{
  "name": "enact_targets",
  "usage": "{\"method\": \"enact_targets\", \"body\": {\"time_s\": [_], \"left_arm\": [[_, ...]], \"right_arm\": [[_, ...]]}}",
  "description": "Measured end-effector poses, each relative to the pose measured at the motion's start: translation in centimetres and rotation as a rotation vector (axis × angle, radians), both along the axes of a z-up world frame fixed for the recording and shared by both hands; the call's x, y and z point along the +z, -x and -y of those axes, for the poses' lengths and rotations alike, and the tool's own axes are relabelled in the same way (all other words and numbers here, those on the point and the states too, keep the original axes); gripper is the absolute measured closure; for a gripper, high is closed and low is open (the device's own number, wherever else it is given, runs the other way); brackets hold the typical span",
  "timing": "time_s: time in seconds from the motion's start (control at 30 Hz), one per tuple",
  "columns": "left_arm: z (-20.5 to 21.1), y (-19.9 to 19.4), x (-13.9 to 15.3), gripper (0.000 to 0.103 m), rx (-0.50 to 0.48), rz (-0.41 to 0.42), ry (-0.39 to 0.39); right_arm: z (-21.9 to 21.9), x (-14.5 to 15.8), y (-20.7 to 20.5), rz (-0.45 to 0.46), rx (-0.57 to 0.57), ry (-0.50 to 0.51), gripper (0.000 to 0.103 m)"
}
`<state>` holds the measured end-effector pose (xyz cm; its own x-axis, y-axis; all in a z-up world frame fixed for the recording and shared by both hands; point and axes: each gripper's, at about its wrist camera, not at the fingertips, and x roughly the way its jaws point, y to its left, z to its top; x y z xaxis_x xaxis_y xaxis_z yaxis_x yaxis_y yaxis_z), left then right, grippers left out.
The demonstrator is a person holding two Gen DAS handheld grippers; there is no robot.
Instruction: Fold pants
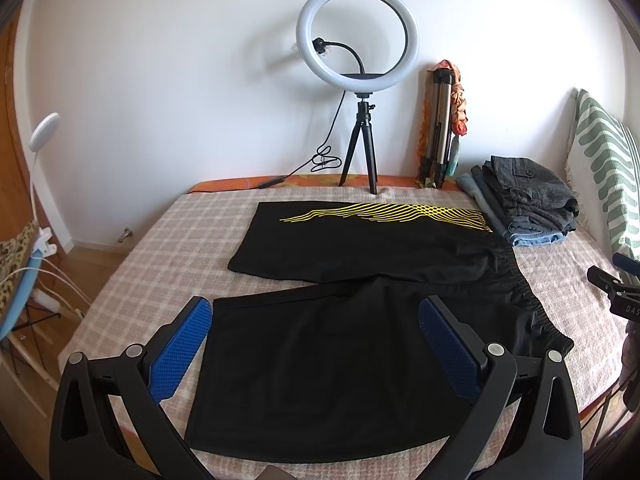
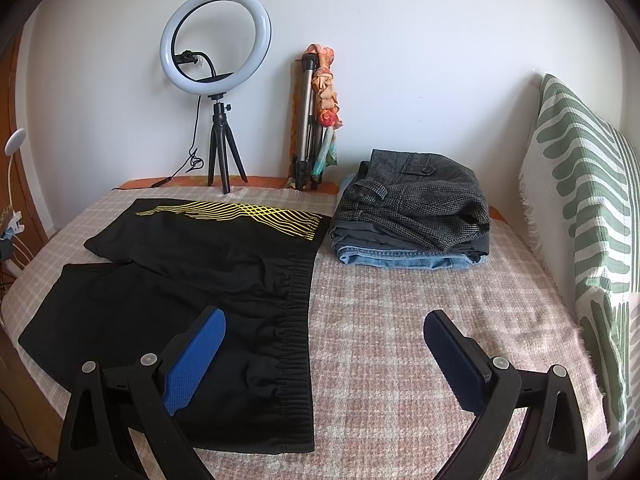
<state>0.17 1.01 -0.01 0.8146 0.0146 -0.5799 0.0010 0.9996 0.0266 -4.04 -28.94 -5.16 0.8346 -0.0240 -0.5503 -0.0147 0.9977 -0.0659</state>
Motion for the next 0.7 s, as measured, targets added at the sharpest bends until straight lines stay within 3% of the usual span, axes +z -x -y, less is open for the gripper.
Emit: {"method": "enact_targets", "body": {"time_s": [0.7], "left_arm": [[-0.49,-0.19,-0.56,0.000,0.000,-0.014,-0.006]], "right_arm": [[0.02,-0.13,0.03,-0.006,0.007,0.000,0.002]]}}
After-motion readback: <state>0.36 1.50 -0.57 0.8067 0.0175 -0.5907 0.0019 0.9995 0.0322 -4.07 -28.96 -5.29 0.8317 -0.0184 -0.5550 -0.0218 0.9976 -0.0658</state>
